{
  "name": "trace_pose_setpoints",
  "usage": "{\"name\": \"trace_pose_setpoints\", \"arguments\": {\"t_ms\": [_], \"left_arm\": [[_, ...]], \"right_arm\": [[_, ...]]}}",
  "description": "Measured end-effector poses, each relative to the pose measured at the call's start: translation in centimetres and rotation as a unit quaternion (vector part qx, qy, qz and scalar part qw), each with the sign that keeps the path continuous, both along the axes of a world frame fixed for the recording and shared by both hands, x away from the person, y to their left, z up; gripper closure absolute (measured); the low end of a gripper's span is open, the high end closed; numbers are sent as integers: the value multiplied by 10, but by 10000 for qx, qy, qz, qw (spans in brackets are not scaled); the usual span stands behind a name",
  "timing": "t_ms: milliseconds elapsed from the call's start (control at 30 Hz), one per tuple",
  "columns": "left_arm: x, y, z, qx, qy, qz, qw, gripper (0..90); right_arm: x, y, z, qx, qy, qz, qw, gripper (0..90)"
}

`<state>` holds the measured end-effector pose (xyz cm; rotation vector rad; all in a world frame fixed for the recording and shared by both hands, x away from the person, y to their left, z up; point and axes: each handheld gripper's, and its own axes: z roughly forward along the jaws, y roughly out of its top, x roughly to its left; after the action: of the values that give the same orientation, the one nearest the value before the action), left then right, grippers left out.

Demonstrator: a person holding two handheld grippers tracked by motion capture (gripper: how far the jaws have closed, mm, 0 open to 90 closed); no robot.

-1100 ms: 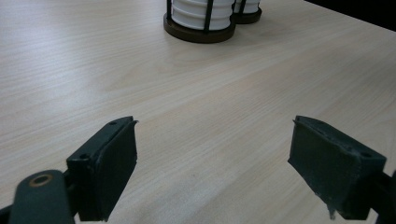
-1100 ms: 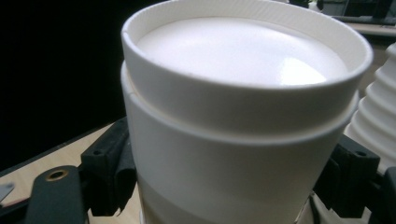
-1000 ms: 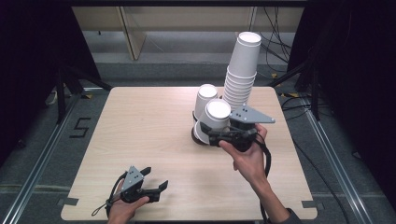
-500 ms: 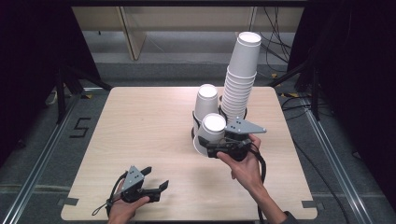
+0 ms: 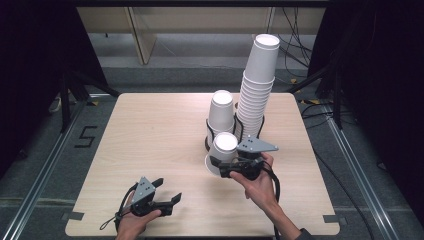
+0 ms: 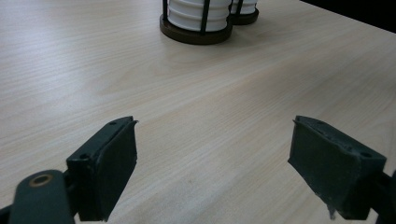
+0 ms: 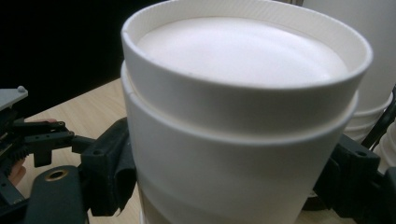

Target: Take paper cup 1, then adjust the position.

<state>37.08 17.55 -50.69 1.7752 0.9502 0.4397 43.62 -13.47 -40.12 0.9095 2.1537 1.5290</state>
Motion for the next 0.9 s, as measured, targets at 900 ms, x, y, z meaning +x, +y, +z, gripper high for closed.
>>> {"name": "trace_pose_setpoints", "arguments": {"t_ms": [900], "left_arm": [[-5, -5, 3, -302, -174, -184, 9992, 146]], "right_arm": [[-4, 13, -35, -130, 359, 352, 9987, 196]]}}
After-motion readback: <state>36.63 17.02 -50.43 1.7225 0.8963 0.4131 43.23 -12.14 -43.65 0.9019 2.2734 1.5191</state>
